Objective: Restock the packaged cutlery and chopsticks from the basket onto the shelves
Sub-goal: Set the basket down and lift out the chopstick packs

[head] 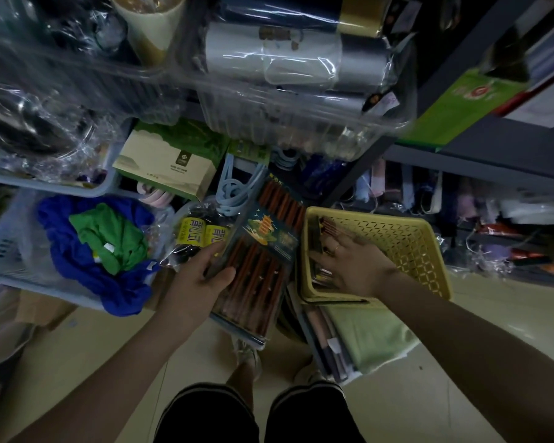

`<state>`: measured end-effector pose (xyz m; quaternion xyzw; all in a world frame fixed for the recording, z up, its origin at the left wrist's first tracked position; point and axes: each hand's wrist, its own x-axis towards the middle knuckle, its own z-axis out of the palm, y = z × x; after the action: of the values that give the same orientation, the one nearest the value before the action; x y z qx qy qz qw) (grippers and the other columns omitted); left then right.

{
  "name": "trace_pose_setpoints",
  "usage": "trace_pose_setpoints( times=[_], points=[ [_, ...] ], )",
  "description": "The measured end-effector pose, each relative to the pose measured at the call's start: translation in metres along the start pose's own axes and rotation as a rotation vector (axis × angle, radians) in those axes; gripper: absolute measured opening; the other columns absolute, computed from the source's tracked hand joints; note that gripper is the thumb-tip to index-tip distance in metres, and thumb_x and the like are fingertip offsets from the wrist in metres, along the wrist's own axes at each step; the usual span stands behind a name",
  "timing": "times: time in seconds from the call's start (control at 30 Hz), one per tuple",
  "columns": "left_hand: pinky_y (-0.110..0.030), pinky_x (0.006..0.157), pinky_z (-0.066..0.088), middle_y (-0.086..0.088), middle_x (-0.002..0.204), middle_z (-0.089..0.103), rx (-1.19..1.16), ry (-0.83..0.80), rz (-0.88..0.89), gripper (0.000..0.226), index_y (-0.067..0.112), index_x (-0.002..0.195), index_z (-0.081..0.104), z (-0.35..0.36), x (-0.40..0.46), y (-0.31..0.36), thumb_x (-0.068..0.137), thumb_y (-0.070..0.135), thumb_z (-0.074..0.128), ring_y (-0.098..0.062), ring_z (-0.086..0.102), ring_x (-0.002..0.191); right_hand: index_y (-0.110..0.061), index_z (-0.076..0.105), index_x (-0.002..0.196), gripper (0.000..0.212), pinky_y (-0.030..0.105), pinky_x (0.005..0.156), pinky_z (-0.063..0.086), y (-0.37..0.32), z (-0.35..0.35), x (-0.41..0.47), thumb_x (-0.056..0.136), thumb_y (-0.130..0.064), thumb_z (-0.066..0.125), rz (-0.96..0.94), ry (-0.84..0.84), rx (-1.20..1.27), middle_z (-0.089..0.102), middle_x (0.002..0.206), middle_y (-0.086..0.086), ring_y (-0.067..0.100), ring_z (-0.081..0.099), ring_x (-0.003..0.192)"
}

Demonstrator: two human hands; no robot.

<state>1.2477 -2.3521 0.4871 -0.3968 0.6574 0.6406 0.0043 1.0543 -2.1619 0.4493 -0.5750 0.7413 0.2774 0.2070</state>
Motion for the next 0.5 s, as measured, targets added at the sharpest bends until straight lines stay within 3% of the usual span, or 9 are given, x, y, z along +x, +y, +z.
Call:
trace_pose_setpoints(
  times=[0.07,0.1,0.17,0.2,0.23,0.3,0.4,0.5],
  points=[
    [-0.020,0.087,0.043,0.022,0.098,0.057,-0.008,-0.005,0.011,0.042,0.015,0.125,0.050,-0.001,0.000,-0.003,0.085,0.000,0.055,0.006,0.057,0.092,-0.022,0.053,0.128,0.062,0.047,0.092,0.048,0.003,-0.002,-0.012,0.069,-0.027,0.073,0.006,0.029,-0.090,0.051,0.136,0.014,0.034,0.053,0.119],
    [-0.018,0.085,0.044,0.025,0.095,0.060,-0.014,-0.009,0.010,0.041,0.018,0.122,0.051,-0.001,-0.001,-0.004,0.085,0.000,0.055,0.011,0.058,0.089,-0.018,0.062,0.115,0.054,0.048,0.094,0.048,0.004,-0.003,-0.021,0.064,-0.019,0.076,0.009,0.101,-0.157,0.056,0.131,0.014,0.034,0.056,0.118],
    [-0.022,0.087,0.045,0.030,0.088,0.065,-0.010,-0.006,0.008,0.040,0.028,0.114,0.052,-0.002,-0.002,-0.007,0.085,0.001,0.056,0.012,0.058,0.090,-0.013,0.059,0.115,0.039,0.050,0.113,0.025,0.012,0.003,-0.037,0.077,-0.008,0.055,-0.013,0.213,-0.277,0.044,0.144,0.016,0.035,0.039,0.135],
    [-0.029,0.092,0.046,0.030,0.089,0.065,0.000,-0.004,0.007,0.040,0.032,0.112,0.053,-0.003,-0.002,-0.008,0.085,0.004,0.058,0.004,0.059,0.097,-0.012,0.055,0.119,0.042,0.050,0.116,0.011,0.017,0.003,-0.041,0.080,-0.005,0.041,-0.060,0.193,-0.326,0.038,0.148,0.016,0.035,0.029,0.140],
    [-0.037,0.097,0.045,0.029,0.093,0.065,0.021,-0.002,-0.007,0.040,0.038,0.110,0.053,-0.005,-0.003,-0.008,0.083,0.009,0.062,-0.006,0.059,0.103,-0.013,0.056,0.118,0.040,0.051,0.118,0.007,0.022,-0.002,-0.042,0.082,-0.006,0.040,-0.102,0.195,-0.388,0.044,0.145,0.014,0.033,0.030,0.140],
    [-0.045,0.099,0.044,0.031,0.094,0.065,0.067,-0.004,-0.015,0.042,0.055,0.102,0.054,-0.007,-0.004,-0.004,0.075,0.026,0.068,-0.015,0.060,0.105,-0.016,0.059,0.116,0.036,0.050,0.119,0.014,0.027,-0.015,-0.032,0.081,-0.010,0.061,-0.166,0.153,-0.539,0.058,0.131,0.010,0.033,0.041,0.133],
    [-0.035,0.093,0.045,0.040,0.086,0.063,0.072,0.008,0.026,0.047,0.066,0.089,0.053,-0.007,-0.005,0.006,0.078,0.023,0.067,0.000,0.059,0.097,-0.013,0.052,0.129,0.046,0.052,0.116,0.011,0.033,-0.025,-0.010,0.085,-0.009,0.060,-0.226,-0.067,-0.617,0.045,0.142,0.013,0.036,0.031,0.135],
    [-0.013,0.074,0.043,0.040,0.075,0.062,0.036,0.034,0.042,0.041,0.048,0.098,0.053,-0.004,-0.008,0.013,0.084,0.010,0.061,0.025,0.053,0.074,-0.012,0.056,0.126,0.041,0.048,0.117,0.017,0.046,-0.036,-0.012,0.085,-0.007,0.058,-0.174,-0.117,-0.571,0.048,0.141,0.010,0.032,0.034,0.134]
  ],
)
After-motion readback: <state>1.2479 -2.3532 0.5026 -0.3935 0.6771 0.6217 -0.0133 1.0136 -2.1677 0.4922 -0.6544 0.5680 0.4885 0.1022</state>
